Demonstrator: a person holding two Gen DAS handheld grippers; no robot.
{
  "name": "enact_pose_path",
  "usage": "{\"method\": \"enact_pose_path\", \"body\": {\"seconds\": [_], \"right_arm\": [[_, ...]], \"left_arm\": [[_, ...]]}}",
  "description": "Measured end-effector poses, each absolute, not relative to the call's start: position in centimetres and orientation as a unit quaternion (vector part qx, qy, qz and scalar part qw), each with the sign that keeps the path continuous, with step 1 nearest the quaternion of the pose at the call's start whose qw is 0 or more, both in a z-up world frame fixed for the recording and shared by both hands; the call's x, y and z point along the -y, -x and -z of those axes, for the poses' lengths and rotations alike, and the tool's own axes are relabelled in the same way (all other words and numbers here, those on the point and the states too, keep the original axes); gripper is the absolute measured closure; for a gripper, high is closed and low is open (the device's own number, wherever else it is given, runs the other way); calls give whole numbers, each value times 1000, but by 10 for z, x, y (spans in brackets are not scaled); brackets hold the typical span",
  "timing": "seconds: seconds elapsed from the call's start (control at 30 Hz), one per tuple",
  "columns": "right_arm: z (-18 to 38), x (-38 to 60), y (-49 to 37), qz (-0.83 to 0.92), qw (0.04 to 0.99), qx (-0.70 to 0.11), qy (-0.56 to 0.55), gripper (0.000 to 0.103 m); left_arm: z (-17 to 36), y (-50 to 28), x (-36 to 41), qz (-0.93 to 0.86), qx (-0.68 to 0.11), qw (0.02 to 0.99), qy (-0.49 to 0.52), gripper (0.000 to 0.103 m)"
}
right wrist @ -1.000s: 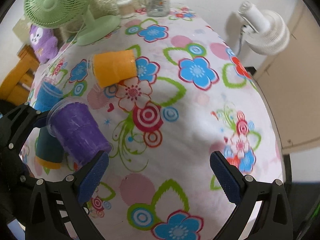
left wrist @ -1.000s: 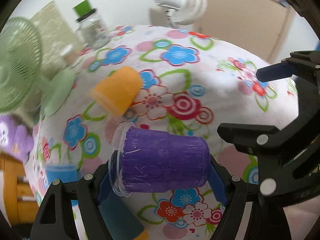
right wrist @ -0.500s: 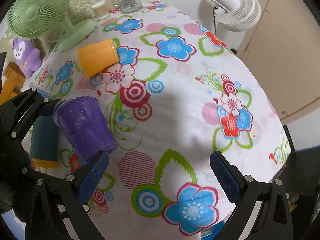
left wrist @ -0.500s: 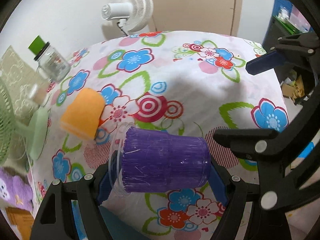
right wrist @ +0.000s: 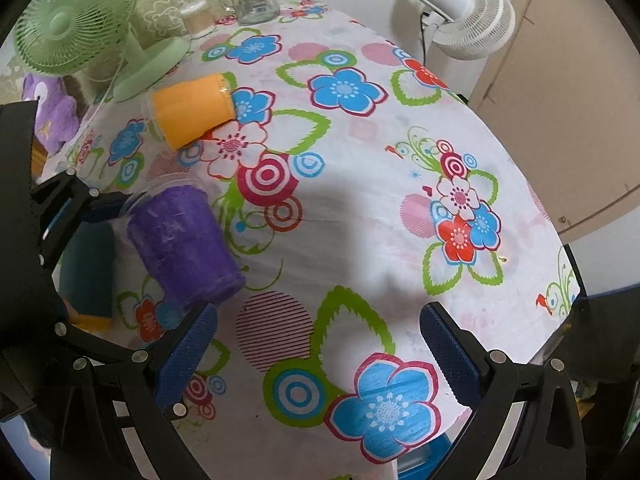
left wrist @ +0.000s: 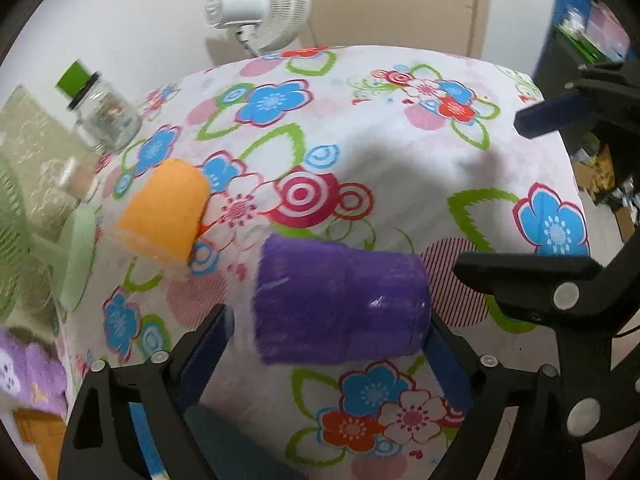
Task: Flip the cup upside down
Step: 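Lift the purple cup with the left tool and rotate it upright, then set the purple cup on the table and open the left tool, then bring the right tool to the standing purple cup and grasp it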
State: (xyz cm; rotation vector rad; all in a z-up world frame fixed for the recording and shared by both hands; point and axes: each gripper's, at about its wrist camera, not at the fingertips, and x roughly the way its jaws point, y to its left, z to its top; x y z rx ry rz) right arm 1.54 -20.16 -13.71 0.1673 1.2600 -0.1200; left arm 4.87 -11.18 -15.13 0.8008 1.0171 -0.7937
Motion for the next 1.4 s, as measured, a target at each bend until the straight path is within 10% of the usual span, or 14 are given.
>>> {"method": "enact_pose_path", "body": {"seconds": [1.4], "right_arm": [[108, 139, 14, -150, 910, -383, 59, 1]], "left_arm": [[125, 34, -9, -2, -554, 832, -28, 2]]}}
